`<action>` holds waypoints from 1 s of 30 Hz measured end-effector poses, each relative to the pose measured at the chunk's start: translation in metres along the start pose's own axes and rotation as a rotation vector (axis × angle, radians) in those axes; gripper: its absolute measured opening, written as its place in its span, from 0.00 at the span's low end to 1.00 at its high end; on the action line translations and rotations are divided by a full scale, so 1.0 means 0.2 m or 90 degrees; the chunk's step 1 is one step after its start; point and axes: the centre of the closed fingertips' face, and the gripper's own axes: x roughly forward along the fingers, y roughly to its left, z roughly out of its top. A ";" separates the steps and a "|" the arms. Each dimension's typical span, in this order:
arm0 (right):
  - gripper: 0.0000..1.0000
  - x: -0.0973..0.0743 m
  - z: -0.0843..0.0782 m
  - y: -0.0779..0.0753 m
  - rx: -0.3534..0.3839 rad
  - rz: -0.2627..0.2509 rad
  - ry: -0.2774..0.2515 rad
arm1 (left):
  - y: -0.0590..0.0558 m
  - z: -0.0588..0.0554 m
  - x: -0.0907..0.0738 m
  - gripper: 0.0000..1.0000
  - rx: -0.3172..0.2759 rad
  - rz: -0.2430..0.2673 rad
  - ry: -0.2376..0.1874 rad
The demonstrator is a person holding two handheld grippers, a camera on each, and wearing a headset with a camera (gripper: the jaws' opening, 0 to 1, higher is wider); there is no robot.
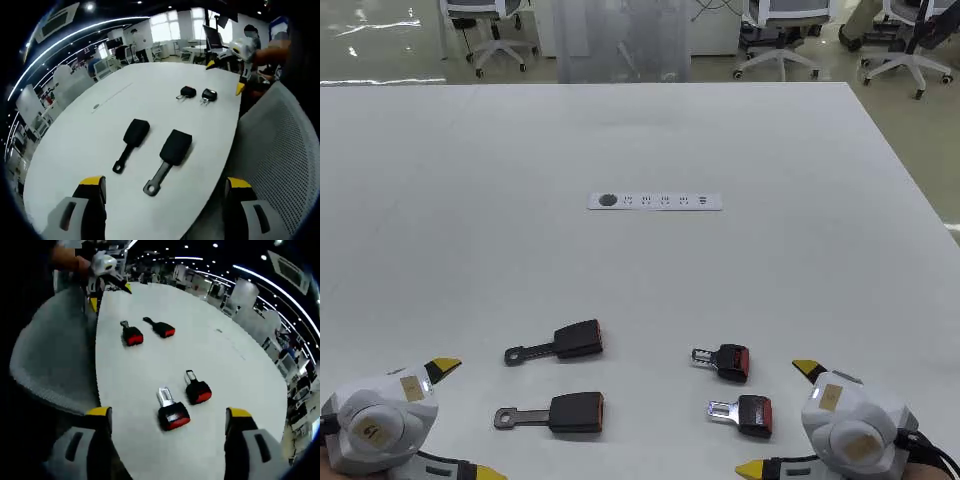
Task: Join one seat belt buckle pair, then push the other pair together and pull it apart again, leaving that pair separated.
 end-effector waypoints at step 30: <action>0.97 0.03 0.11 0.06 0.002 0.018 -0.017 | 0.02 0.00 -0.03 1.00 -0.041 0.011 -0.016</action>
